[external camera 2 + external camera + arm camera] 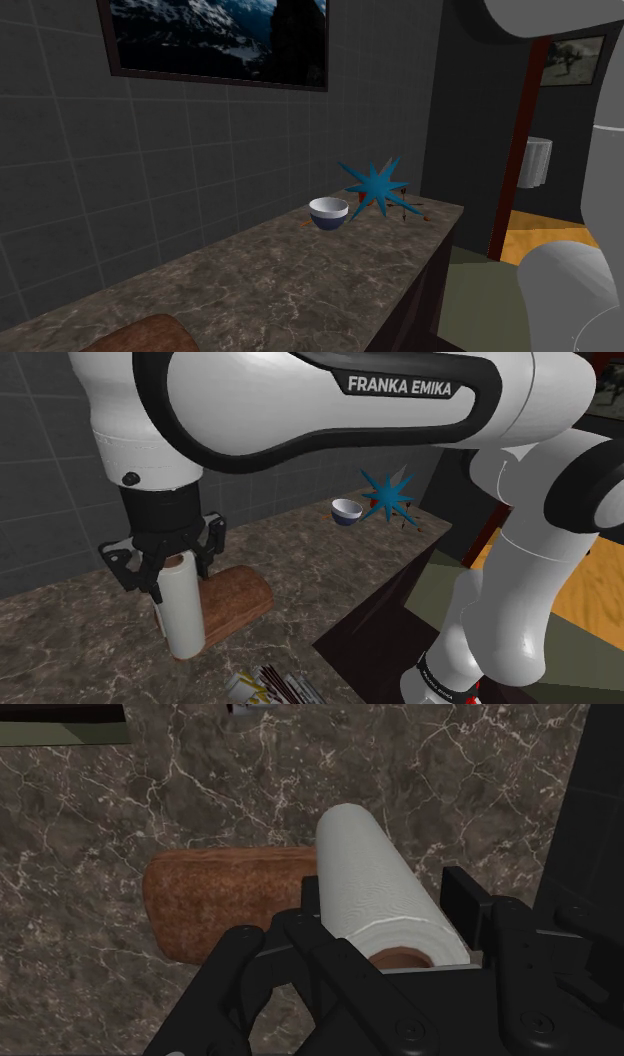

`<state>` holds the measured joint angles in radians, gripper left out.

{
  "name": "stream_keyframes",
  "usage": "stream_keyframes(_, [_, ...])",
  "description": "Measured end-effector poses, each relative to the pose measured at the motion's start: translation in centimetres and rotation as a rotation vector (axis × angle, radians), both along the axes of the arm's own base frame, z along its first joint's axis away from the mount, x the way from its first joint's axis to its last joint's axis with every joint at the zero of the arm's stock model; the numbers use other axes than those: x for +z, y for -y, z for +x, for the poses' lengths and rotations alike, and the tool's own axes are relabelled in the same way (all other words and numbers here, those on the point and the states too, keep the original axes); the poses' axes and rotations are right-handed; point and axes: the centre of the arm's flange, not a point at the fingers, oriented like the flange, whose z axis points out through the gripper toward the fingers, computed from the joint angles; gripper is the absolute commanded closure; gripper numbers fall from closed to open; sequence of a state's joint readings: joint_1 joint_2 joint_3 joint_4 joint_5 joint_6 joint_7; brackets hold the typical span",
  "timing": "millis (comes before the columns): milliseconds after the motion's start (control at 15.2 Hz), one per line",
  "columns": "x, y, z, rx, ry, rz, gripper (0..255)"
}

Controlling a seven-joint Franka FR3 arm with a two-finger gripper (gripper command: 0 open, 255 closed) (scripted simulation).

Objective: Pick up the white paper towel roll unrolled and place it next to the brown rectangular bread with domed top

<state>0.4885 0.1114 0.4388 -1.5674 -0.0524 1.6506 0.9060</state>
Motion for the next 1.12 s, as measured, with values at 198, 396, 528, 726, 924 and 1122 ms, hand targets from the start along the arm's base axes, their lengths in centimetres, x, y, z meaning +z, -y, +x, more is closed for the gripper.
stream_keyframes(198, [-1.6,0.0,0.1,0.000,0.000,0.000,255])
stream_keyframes(396, [-3.2,0.1,0.1,0.000,0.000,0.000,255])
stream_keyframes(528, [-4.3,0.1,0.0,0.000,0.000,0.000,255])
stream_keyframes(726, [-5.9,0.1,-0.1,0.000,0.000,0.000,255])
stream_keyframes(924, [-7.5,0.1,0.0,0.000,0.000,0.000,255])
stream_keyframes(1122, [-9.0,0.1,0.0,0.000,0.000,0.000,255])
